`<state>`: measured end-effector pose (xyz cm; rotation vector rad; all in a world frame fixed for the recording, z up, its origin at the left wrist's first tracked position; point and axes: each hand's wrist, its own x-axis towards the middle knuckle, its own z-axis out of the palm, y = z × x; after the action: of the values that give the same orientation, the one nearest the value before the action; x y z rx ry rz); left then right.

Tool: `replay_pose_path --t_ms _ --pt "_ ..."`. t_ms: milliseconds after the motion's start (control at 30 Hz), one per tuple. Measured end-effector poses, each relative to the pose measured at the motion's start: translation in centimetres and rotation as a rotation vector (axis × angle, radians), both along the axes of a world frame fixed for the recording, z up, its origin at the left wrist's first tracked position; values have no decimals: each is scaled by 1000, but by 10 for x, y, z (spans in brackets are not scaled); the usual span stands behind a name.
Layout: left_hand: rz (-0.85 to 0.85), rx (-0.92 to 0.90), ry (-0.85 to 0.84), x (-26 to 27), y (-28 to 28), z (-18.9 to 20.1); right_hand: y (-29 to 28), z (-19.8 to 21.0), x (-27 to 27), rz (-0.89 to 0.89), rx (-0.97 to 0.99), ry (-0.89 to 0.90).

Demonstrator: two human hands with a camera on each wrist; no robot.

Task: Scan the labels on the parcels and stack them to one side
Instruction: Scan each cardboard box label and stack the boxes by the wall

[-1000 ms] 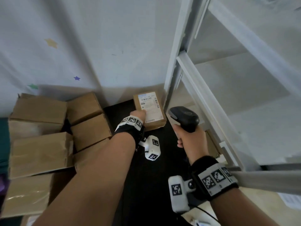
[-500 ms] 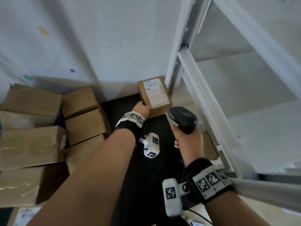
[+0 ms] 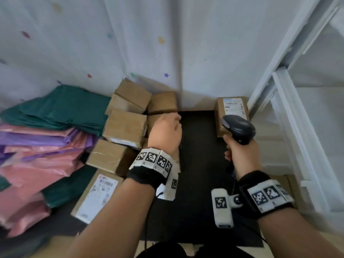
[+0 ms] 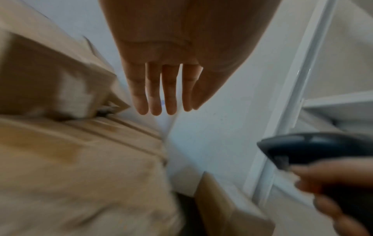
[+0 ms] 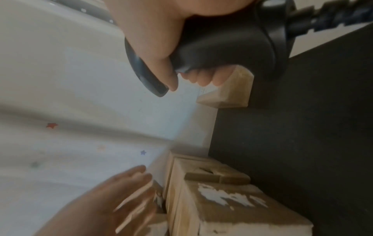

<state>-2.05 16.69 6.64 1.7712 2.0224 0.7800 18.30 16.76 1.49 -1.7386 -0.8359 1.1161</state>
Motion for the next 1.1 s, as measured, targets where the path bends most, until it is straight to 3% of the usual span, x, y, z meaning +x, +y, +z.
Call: replay_pose_path --t_ms 167,300,433,600,700,800,933,1100 --pt "-58 -206 320 -15 -50 -37 -6 -2 -21 55 31 17" --pt "-30 -86 347 -8 -75 -46 -15 -4 -21 92 35 5" --pt "134 -18 218 -4 -98 -48 -24 -5 -19 131 28 16" --pt "380 -194 -49 -5 -123 -50 -39 -13 -19 200 3 -2" --pt "356 -316 -267 -8 -136 -58 -48 -21 -22 220 -22 -6" --pt "293 -335 -271 -12 -148 -71 -54 -27 -24 228 -40 -36" --pt "251 -505 -389 -19 -155 -88 -59 -32 -22 212 -75 -77" --pt "409 -552 -398 -21 -144 -103 -68 -36 -19 149 -110 -106"
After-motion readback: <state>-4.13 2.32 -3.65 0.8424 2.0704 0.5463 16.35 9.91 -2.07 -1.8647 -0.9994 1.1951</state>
